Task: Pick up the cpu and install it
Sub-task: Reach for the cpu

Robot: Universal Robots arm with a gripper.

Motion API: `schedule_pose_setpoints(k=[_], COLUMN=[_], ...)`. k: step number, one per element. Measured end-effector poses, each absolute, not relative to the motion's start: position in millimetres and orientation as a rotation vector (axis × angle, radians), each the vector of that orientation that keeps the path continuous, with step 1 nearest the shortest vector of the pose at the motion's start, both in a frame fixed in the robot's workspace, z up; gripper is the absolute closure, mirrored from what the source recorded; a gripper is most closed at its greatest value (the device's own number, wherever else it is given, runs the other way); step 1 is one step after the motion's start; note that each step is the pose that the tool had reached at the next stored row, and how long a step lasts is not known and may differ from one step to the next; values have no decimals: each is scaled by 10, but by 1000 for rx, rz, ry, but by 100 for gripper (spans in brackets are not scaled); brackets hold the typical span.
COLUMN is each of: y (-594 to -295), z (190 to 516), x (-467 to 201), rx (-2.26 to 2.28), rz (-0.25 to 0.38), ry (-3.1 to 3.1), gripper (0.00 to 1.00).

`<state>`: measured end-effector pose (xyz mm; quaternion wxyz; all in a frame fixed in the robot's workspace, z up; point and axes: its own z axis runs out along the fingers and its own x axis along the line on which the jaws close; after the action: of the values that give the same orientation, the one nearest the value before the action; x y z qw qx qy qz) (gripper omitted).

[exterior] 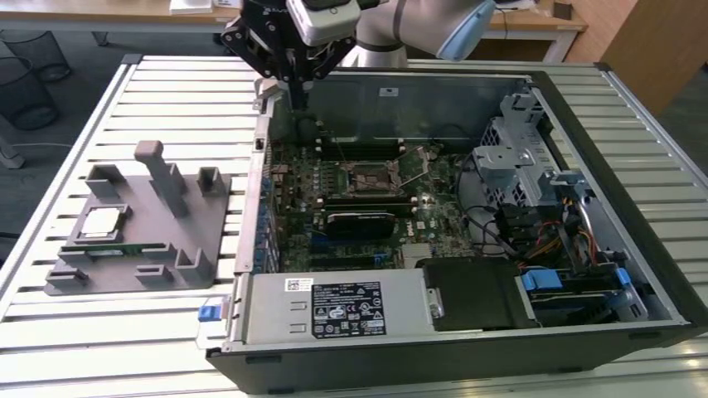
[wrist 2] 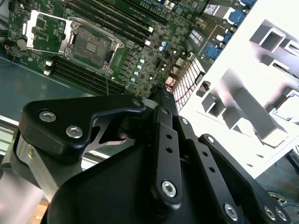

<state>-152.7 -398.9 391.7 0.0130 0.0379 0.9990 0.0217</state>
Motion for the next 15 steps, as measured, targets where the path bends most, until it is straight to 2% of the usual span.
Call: schedule_pose_setpoints(k=[15], y=[-3989], z=[3915], x=[-1601], rx=[118], rz=[68], ry=[3112], gripper=[89])
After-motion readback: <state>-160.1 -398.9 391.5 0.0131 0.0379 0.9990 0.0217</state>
